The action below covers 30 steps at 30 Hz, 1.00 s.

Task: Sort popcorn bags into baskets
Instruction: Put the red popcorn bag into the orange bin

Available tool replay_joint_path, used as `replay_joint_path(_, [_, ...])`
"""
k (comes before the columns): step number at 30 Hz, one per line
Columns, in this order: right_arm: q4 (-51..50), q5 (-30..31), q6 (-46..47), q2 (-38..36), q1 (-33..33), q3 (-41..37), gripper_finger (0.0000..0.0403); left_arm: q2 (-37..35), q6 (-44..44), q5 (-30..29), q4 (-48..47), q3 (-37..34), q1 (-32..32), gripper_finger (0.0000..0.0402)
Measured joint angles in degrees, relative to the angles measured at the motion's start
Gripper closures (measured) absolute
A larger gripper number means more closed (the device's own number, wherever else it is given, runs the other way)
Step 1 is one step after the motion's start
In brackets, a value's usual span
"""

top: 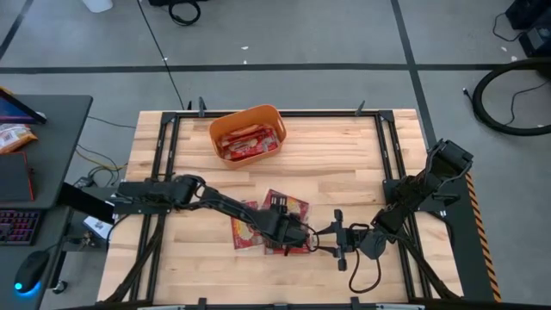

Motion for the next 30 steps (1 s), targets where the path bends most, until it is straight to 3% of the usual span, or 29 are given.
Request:
replay_joint_path(5, [-0.06,-0.11,-0.12,0.00,0.02,-0.02,0.0218,1.25,-1.61,-2.45,-3.16,0.02,0.17,0.0215])
replay_joint_path(10, [-0.16,-0.05,-0.12,0.00,-0.01,-0.02,0.0218,1.69,-4.70,-1.98,-3.52,0.04,0.55,0.0298])
replay_joint_path(15, [-0.21,-0.03,-0.11,0.00,-0.02,-0.02,0.0218,0.44,-6.44,2.42,-6.11,0.81,1.64,0.0383])
replay_joint_path(26, [-0.32,-0.05,-0.12,0.00,0.00,0.00,0.0218,-8.34,-13.80,4.89,-29.91,14.89,9.28,0.0381])
replay_joint_path(30, [-0.13,-0.05,-0.01,0.00,0.00,0.00,0.0218,-11.60,-13.40,-0.47,-32.99,17.68,13.98,0.0381])
